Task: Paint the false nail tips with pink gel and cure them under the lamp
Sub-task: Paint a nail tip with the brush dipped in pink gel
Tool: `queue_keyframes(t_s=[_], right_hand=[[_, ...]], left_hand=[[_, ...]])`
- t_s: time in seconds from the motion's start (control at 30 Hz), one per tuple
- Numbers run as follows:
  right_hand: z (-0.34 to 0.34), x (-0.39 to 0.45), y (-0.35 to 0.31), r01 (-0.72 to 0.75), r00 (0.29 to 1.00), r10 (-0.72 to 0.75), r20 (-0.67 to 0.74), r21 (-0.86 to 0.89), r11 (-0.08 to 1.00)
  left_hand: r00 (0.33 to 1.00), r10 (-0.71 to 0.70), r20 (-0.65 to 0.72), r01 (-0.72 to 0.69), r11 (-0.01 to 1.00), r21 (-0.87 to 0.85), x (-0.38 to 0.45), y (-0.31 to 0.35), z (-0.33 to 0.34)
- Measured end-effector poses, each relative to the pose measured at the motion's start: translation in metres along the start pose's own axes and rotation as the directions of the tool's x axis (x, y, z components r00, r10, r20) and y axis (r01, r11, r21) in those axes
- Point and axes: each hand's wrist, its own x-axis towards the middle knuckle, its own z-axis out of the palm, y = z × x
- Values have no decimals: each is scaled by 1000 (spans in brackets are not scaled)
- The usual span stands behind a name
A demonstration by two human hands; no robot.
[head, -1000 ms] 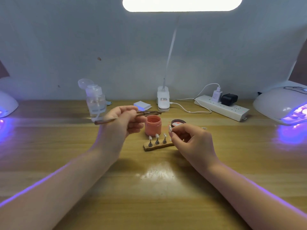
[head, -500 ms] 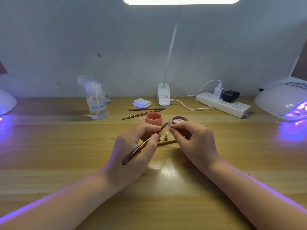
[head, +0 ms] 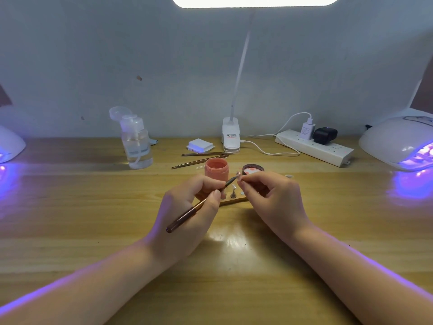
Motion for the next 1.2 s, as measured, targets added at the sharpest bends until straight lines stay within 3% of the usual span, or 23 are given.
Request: queue_keyframes(t_s=[0.13, 0.3, 0.47, 0.8, 1.03, 1.2], right_hand=[[-1, 0, 1, -44, 999, 44, 3, 30, 999], [0, 0, 1, -45, 999, 45, 2, 40, 998], [-1, 0, 1, -93, 996, 93, 12, 67, 993], [-1, -1, 2, -109, 994, 106, 41, 81, 991], [-1, -1, 2, -105, 994, 102, 32, 91, 990], [-1, -1, 3, -124, 992, 121, 37, 95, 988]], left_hand=[[999, 42, -17, -43, 998, -40, 0, 1, -2], [999, -46, -27, 44, 996, -81, 1, 0, 1], [1000, 11, -3, -11, 995, -95, 0, 0, -1], [996, -89, -6, 85, 967, -242, 0, -1, 0], [992, -126, -9, 121, 968, -222, 1, -2, 3], [997, -70, -33, 62, 975, -212, 1, -1, 1]])
